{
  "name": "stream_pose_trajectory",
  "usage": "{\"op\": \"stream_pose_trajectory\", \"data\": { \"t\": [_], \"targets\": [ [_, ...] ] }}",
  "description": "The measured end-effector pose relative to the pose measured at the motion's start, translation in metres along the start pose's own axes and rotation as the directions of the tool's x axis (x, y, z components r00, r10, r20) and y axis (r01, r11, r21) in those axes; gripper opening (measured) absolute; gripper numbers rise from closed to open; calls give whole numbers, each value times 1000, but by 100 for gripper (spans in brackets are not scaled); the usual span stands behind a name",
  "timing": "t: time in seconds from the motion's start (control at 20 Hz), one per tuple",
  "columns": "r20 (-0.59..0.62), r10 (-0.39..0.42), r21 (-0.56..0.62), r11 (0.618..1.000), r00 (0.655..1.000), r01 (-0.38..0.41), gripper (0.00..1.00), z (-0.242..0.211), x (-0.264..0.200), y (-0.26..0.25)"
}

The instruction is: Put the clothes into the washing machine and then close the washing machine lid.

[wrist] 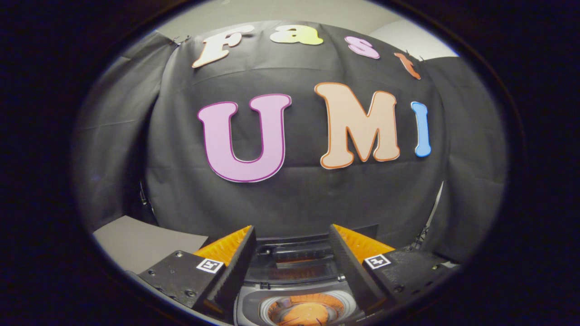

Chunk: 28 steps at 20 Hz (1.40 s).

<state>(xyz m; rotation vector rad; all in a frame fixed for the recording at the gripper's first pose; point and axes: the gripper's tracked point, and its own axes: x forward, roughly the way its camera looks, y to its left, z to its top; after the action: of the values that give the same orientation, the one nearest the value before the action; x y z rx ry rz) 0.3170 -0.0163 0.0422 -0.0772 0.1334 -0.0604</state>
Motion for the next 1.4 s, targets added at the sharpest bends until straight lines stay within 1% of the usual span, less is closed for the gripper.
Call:
{"op": "stream_pose_trajectory", "data": {
  "t": [0.15, 0.3, 0.45, 0.6, 0.7, 0.8, 0.9, 1.05, 1.1, 1.15, 1.2, 1.3, 1.4],
  "targets": [
    [-20, -17, -22, 1000, 1000, 17, 97, -10, 31, 2],
    [-43, -14, -31, 999, 999, 13, 97, -22, 60, 6],
    [-39, -26, -41, 999, 999, 24, 98, -28, 85, 4],
    [-42, -38, -44, 998, 998, 36, 98, -35, 104, 3],
    [-32, -23, -28, 999, 999, 22, 98, -37, 114, 3],
    [-41, -21, -55, 998, 999, 19, 97, -43, 125, -1],
    [-61, -28, -73, 997, 998, 23, 97, -53, 131, -3],
    [-99, -26, -3, 1000, 995, 25, 98, -63, 142, -6],
    [-72, -31, -26, 999, 997, 29, 98, -57, 144, -7],
    [-95, -35, -56, 998, 995, 30, 98, -64, 145, -5],
    [-91, -35, -81, 996, 995, 27, 98, -63, 144, -7],
    [-78, -25, -52, 998, 997, 21, 98, -62, 144, -7],
    [-75, -18, -63, 998, 997, 13, 98, -63, 141, -7]
  ]
}}
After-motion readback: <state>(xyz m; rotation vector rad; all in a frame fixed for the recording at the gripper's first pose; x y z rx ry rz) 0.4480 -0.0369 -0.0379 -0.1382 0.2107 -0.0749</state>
